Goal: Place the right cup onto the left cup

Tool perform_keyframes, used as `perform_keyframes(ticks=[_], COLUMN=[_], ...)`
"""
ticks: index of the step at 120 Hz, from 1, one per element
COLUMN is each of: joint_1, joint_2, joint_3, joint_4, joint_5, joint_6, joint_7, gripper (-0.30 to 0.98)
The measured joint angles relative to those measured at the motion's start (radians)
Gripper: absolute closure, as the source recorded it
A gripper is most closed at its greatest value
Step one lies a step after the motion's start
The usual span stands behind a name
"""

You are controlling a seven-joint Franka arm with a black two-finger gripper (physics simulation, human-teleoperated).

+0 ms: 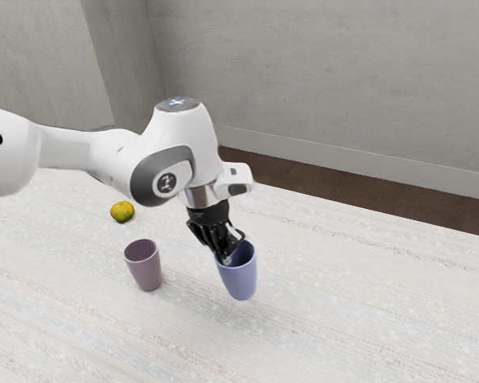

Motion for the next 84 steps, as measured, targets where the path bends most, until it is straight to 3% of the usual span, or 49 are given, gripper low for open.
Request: perform_keyframes(ticks=[44, 84], joint_1=[0.059, 0.076], joint_2=[-0.194, -0.229], joint_3=[0.100, 0.189], joint_4=[-0.012, -0.012], joint_5=[0.030, 0.102], joint_6=[-0.164, -0.235], joint_7=[0.024, 0.050], gripper=[0.78, 0.78])
